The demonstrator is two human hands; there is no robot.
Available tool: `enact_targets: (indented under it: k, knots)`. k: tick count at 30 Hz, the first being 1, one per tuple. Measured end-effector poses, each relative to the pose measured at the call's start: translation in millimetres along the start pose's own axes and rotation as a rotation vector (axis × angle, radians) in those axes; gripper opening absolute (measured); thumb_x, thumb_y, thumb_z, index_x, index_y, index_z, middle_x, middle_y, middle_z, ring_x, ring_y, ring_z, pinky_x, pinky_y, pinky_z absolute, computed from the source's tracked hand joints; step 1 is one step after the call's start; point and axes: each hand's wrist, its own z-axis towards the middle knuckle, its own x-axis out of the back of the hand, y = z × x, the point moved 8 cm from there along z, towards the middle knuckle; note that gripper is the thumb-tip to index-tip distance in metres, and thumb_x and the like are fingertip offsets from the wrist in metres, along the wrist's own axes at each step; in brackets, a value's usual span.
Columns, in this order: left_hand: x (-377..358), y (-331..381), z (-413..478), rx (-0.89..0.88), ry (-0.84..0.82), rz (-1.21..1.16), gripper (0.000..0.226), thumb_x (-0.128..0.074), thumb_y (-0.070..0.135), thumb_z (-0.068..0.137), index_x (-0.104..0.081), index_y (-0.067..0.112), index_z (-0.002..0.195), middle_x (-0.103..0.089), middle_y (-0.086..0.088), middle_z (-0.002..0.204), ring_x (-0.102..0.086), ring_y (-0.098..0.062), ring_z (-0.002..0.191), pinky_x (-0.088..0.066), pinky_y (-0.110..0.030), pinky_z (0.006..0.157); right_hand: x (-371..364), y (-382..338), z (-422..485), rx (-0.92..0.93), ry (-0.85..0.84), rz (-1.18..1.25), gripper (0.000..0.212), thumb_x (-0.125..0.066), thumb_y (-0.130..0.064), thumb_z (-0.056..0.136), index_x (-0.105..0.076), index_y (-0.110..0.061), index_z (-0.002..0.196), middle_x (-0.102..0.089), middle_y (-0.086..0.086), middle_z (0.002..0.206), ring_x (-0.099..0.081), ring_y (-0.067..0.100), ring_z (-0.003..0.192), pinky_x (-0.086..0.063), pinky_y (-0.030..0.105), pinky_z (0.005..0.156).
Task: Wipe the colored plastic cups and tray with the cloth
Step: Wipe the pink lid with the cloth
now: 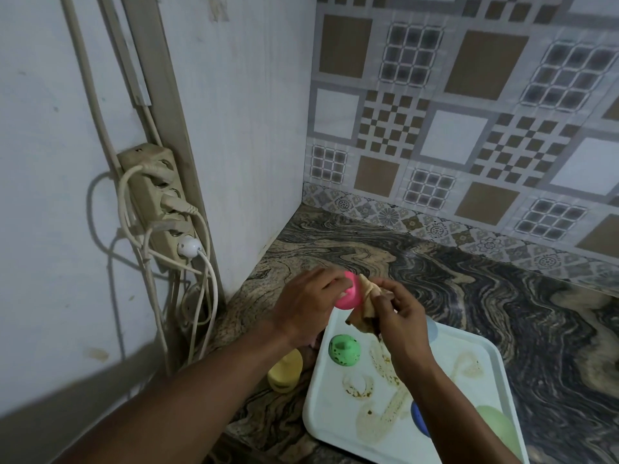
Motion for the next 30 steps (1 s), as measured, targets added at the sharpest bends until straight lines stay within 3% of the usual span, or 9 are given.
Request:
enact_targets:
  k: [5,9,12,15,19,21,23,26,30]
  knots:
    - [12,7,0,-0.156,-0.024,0.09,0.037,-0.051,0.011,0.075,-0.063,0.014,0.111,-0.065,-0.008,0.112,-0.058,-0.028,0.09,-0.054,-0.04,0.074,4,11,2,-0.051,-0.024,0.021,0.02,-0.053,-0.007,0.103,-0.071,-0.009,0.113,-0.071,0.027,0.087,-0.067,0.029,0.064,-0.05,0.028,0.048]
    - [20,19,0,-0.224,0.012,0.121,0.038,-0.047,0.009,0.077,-0.062,0.014,0.111,-0.067,-0.009,0.11,-0.056,-0.029,0.084,-0.051,-0.038,0.071,14,15,10,-0.108,0.031,0.142,0.021,-0.052,-0.015,0.104,-0.072,-0.011,0.111,-0.067,0.033,0.094,-0.059,0.036,0.074,-0.048,0.04,0.064]
    - [24,21,1,-0.228,0.105,0.142,0.032,-0.047,0.008,0.084,-0.073,0.014,0.103,-0.066,-0.009,0.109,-0.053,-0.027,0.088,-0.051,-0.036,0.068,2,11,9,-0.124,-0.121,0.183,0.024,-0.058,-0.023,0.102,-0.07,-0.007,0.115,-0.064,0.032,0.085,-0.059,0.044,0.073,-0.046,0.048,0.071]
    - [25,18,0,-0.223,0.173,0.16,0.028,-0.051,0.015,0.09,-0.077,0.017,0.099,-0.05,-0.007,0.115,-0.052,-0.028,0.093,-0.051,-0.038,0.069,-4,11,6,-0.108,-0.191,0.126,0.025,-0.067,-0.02,0.096,-0.067,-0.006,0.117,-0.069,0.036,0.089,-0.067,0.059,0.082,-0.048,0.047,0.069]
    - [21,14,-2,-0.183,0.159,0.089,0.017,-0.061,0.027,0.095,-0.073,0.021,0.105,-0.044,-0.006,0.118,-0.058,-0.032,0.097,-0.053,-0.042,0.073,-1,10,6,-0.099,-0.156,0.15,0.031,-0.071,-0.017,0.088,-0.066,-0.002,0.114,-0.068,0.037,0.085,-0.064,0.058,0.078,-0.055,0.04,0.061]
    - [15,0,0,0.035,0.088,0.006,0.029,-0.065,0.04,0.092,-0.065,0.026,0.118,-0.043,-0.004,0.122,-0.054,-0.025,0.105,-0.054,-0.039,0.079,2,8,8,-0.092,-0.1,0.204,0.034,-0.07,-0.017,0.087,-0.065,0.001,0.115,-0.066,0.035,0.08,-0.064,0.05,0.073,-0.057,0.04,0.06]
    - [4,-21,-5,0.464,-0.014,-0.219,0.053,-0.065,0.056,0.086,-0.053,0.029,0.13,-0.046,0.003,0.124,-0.056,-0.015,0.105,-0.053,-0.031,0.08,5,7,11,-0.078,-0.037,0.249,0.029,-0.066,-0.013,0.093,-0.064,0.001,0.117,-0.065,0.032,0.077,-0.065,0.038,0.065,-0.055,0.041,0.063]
    - [-20,-21,-24,1.009,-0.13,-0.845,0.037,-0.068,0.041,0.093,-0.058,0.022,0.123,-0.065,0.005,0.104,-0.069,-0.005,0.078,-0.052,-0.02,0.06,6,6,11,-0.051,0.016,0.227,0.022,-0.066,-0.013,0.096,-0.067,-0.003,0.116,-0.066,0.027,0.075,-0.065,0.031,0.059,-0.05,0.044,0.067]
    - [-30,-17,-26,1.099,-0.086,-1.135,0.02,-0.064,0.015,0.097,-0.065,0.007,0.116,-0.073,-0.01,0.095,-0.068,-0.003,0.056,-0.046,-0.015,0.044,11,2,7,-0.006,0.061,0.138,0.018,-0.062,-0.018,0.1,-0.072,-0.011,0.113,-0.07,0.026,0.081,-0.063,0.029,0.066,-0.05,0.033,0.056]
